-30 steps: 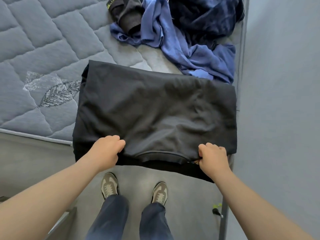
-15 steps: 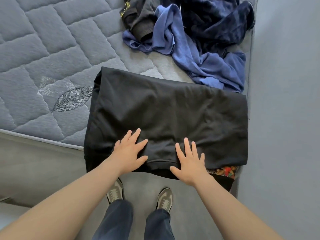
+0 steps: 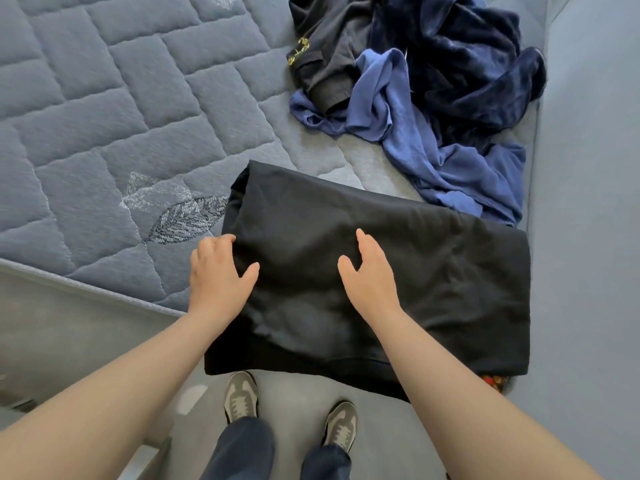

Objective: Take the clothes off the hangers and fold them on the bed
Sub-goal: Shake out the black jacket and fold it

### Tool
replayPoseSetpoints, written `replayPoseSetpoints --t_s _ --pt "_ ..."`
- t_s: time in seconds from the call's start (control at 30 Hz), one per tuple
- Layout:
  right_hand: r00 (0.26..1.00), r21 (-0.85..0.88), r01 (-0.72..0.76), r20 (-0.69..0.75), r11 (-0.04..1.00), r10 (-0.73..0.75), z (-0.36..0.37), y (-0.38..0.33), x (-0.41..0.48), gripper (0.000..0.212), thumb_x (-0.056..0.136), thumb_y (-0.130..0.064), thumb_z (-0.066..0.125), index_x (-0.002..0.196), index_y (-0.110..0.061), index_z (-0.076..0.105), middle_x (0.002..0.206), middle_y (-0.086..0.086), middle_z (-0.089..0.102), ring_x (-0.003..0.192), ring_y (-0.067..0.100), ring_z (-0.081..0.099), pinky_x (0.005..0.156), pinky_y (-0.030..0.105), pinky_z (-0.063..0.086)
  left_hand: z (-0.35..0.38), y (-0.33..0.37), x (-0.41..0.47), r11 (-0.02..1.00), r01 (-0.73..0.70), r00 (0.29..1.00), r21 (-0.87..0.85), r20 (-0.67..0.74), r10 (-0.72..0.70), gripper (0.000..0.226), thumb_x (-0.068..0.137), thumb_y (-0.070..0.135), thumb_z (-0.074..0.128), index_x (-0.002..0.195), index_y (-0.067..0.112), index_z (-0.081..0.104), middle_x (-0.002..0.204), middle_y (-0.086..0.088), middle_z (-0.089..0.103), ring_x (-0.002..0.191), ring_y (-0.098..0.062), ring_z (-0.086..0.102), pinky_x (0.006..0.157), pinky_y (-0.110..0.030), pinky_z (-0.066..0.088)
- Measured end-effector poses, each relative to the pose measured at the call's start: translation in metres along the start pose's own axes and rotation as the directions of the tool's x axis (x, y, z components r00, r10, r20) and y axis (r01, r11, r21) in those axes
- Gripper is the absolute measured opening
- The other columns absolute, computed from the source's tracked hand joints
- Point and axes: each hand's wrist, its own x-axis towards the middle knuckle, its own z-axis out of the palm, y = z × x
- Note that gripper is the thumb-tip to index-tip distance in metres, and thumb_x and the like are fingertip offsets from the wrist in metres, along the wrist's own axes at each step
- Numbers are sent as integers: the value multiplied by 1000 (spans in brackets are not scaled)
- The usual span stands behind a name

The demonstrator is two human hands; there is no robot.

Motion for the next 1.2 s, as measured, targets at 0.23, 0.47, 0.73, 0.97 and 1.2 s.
replayPoseSetpoints --t_s 0.23,0.47,0.73,0.97,1.2 --pt "980 -25 -138 140 990 141 16 -18 43 75 93 -33 54 155 -18 14 163 0 8 148 13 14 115 28 18 1 -21 35 900 383 897 -208 315 -310 83 77 56 70 135 4 41 134 -16 48 124 -32 46 99 -38 37" --pt "963 222 -242 -63 945 261 18 -13 38 62 94 -27 53 151 -14 30 156 0 33 142 16 31 112 27 24 8 -23 38 883 325 921 -338 324 -215 48 73 54 74 97 14 62 94 4 64 90 -17 58 68 -27 39" --pt "884 423 -443 63 790 462 10 10 15 59 95 -23 54 150 -19 32 151 -1 37 133 19 42 112 42 36 -15 6 27 837 179 946 -517 325 -1 23 79 30 75 94 36 58 90 22 66 85 9 59 68 -14 42" --pt "880 549 -432 84 716 467 -46 40 -11 45 94 -22 57 138 -20 49 129 0 53 104 13 59 95 38 51 -47 67 2 773 130 897 -621 405 175 37 83 28 68 109 46 51 100 28 66 94 5 63 81 -23 49" --pt "877 596 -444 134 669 462 -93 83 -57 34 95 -19 55 129 -23 54 110 -3 59 102 13 60 83 32 55 -47 130 -29 841 18 876 -541 414 248 42 91 25 54 117 53 36 101 36 54 91 13 51 71 -12 37"
